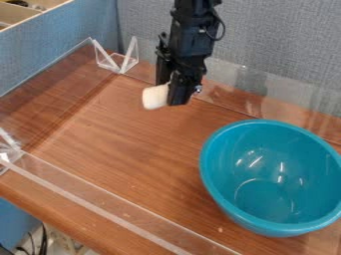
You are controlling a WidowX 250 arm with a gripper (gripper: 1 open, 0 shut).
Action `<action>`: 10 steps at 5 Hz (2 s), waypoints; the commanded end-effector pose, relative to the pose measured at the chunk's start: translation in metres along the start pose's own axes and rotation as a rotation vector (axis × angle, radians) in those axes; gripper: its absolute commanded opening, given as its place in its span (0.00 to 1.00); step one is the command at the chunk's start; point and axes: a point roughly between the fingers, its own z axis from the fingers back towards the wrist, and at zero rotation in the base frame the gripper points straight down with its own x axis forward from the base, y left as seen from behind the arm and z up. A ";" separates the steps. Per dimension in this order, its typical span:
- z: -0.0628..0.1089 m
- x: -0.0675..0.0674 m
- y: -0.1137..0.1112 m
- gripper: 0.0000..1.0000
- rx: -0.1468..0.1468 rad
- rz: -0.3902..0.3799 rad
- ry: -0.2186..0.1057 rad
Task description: Remove the mushroom from inside the blue bowl and put it on the table
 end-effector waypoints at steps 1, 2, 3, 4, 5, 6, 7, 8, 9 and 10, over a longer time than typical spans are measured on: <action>0.011 0.000 0.005 0.00 0.027 0.009 -0.032; 0.008 0.001 0.005 0.00 0.023 0.007 -0.028; 0.004 0.002 0.005 0.00 0.019 0.005 -0.023; 0.001 0.003 0.005 0.00 0.016 0.002 -0.017; -0.003 0.004 0.006 0.00 0.014 0.000 -0.010; -0.007 0.006 0.007 0.00 0.011 -0.002 -0.001; -0.010 0.007 0.009 0.00 0.010 -0.001 0.005; -0.012 0.009 0.010 0.00 0.010 0.001 0.011; -0.013 0.010 0.011 0.00 0.010 0.003 0.014; -0.011 -0.004 0.009 0.00 0.014 0.000 0.021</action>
